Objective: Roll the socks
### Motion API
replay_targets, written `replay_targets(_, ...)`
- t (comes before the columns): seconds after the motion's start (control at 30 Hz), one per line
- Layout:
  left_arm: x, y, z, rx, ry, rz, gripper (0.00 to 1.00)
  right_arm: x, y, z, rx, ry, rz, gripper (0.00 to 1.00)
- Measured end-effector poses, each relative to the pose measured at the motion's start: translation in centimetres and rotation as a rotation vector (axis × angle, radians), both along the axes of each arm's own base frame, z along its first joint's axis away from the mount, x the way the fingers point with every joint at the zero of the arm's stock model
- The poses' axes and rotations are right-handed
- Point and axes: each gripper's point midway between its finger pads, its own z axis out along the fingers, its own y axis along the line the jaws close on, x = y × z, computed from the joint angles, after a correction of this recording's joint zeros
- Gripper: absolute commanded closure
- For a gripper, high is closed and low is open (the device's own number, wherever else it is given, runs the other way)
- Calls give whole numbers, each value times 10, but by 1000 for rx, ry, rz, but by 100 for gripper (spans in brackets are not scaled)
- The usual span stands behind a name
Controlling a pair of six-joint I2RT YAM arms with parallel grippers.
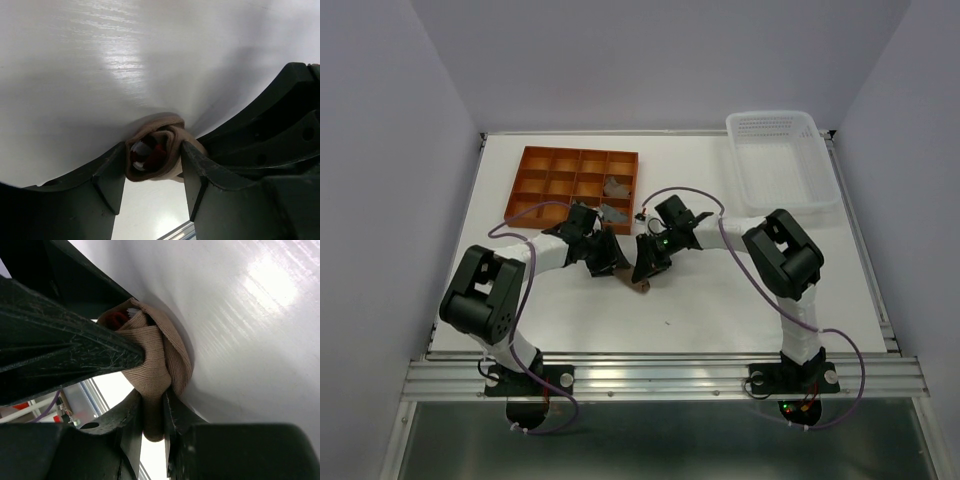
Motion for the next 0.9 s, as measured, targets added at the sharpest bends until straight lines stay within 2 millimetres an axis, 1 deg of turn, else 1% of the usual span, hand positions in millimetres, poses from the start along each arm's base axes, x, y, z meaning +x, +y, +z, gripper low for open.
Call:
replay_targets(0.13,1,-3,-1,-13,0,-11,45,2,-1,-1,7,14,-1,78)
replay_targets(0.2,2,-4,-1,-18,-2,-14,49,3,-1,-1,7,15,-2,78)
replay_targets(0.27,1,-6,-2,-22,-2,-22,58,4,-1,0,6,17,-2,78)
replay_targets(0.37,1,-9,-5,-26,1,-34,99,5,-1,-1,8,26,-2,78)
replay_targets(0.43,2,-12,-5,-35,-5,-44,100,5,-1,-2,8,30,-2,74)
replay_targets(0.47,3,-13,-4,-41,-9,-46,100,5,-2,-2,7,31,-2,63)
replay_targets(0.57,4,-14,-3,-49,-15,-50,100,7,-2,-2,6,20,0,57)
replay_targets(0.6,4,-15,-3,-52,-17,-49,100,9,-3,-1,5,6,0,51)
replay_targets(0.67,5,-16,-2,-55,-20,-47,100,11,-4,1,2,-16,0,42)
replay_targets(0.7,5,-16,-2,-56,-22,-47,100,13,-4,4,2,-34,0,40)
replay_targets(0.77,5,-18,-2,-58,-25,-50,100,20,-5,15,-3,-102,-10,38)
replay_targets(0.8,5,-19,-2,-58,-24,-51,100,24,-6,18,-8,-130,-16,33)
replay_targets(0.87,4,-19,-1,-58,-25,-54,100,35,-9,37,-14,-221,-40,25)
replay_targets(0.9,4,-19,-1,-58,-26,-54,100,39,-10,44,-17,-256,-52,18)
